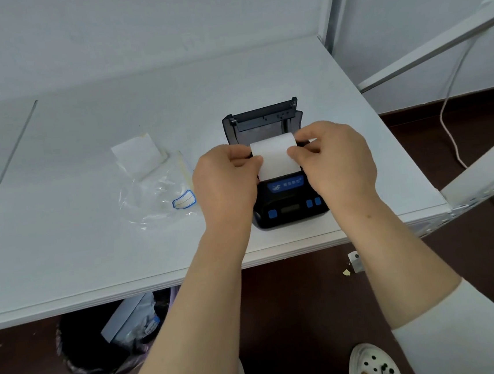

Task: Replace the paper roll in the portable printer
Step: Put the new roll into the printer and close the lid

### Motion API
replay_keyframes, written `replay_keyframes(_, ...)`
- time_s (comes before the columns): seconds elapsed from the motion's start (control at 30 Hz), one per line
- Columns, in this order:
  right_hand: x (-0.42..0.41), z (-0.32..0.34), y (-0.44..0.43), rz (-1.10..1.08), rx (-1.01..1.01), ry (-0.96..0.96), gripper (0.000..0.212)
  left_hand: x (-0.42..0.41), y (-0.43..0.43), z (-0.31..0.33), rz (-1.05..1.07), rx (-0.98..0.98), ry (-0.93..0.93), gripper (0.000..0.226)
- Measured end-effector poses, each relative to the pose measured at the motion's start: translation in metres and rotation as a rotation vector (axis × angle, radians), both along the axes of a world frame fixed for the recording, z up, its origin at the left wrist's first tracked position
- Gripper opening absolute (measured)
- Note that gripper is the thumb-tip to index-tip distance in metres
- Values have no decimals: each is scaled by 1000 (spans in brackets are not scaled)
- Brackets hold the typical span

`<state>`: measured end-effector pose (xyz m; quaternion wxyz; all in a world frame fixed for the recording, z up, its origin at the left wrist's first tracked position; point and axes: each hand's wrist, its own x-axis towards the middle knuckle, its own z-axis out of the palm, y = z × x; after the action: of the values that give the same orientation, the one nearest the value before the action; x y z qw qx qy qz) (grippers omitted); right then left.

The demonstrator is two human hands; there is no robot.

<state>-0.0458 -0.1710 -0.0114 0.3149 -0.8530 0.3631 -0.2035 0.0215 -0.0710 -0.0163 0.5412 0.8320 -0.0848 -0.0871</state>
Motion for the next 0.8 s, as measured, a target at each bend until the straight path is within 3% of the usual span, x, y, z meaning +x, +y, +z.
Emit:
replay_keyframes(0.07,0,-1,2,43,-49,65,36,0,3,0,-14,20,-16,33)
replay_keyframes(0.17,0,-1,5,82,-123,126,26,0,5,-1,-64,66,-60,47)
replay_keyframes(0.4,2,3,11,108,-198,242,28,-1,7,-4,-56,123,-98,34)
replay_keyframes(0.57,4,5,14,143,-231,359,22,-7,3,1,-163,349,-231,25)
replay_keyframes(0.77,2,16,12,202,-85,384,13,-8,3,3,-239,507,-279,22)
replay_keyframes(0.8,1,17,10,208,-30,370,22,-7,4,3,-248,508,-281,23)
